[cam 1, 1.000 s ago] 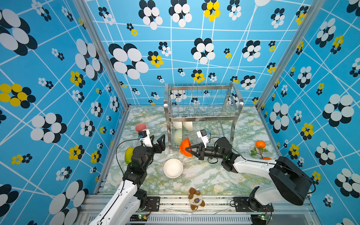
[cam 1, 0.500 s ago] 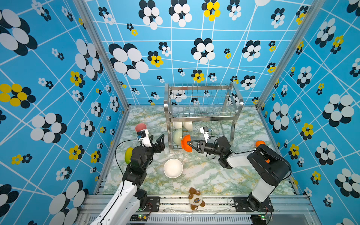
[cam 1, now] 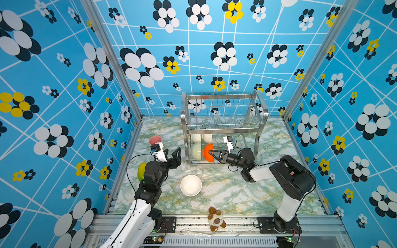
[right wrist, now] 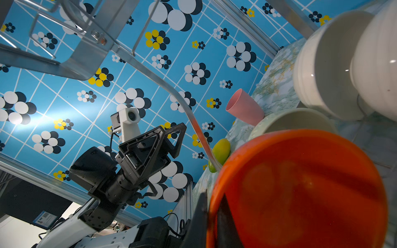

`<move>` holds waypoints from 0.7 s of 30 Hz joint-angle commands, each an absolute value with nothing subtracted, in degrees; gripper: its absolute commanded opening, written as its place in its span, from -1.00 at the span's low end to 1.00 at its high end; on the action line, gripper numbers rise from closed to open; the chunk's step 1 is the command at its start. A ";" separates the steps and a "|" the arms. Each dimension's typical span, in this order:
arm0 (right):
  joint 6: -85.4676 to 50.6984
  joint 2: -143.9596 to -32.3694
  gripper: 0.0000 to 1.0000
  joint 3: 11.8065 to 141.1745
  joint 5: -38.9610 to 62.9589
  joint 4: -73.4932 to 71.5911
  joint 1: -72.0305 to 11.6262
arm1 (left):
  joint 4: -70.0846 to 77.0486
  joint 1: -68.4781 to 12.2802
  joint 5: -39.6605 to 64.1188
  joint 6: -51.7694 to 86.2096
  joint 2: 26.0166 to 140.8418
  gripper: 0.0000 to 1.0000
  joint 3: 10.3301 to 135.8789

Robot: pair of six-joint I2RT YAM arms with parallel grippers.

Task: Load bowls into a dish rack
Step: Place the bowl in the dish rack.

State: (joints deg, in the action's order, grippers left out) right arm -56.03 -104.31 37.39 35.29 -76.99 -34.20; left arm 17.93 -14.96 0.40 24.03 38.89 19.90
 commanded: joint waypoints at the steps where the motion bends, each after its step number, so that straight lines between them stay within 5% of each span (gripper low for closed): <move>1: -56.38 -105.39 -1.00 39.82 35.84 -80.60 -33.59 | 18.28 -14.45 0.52 24.39 39.10 0.59 20.05; 21: -58.59 -112.39 -0.98 44.78 38.23 -80.60 -33.21 | 17.78 -14.31 0.81 24.35 38.94 0.59 20.70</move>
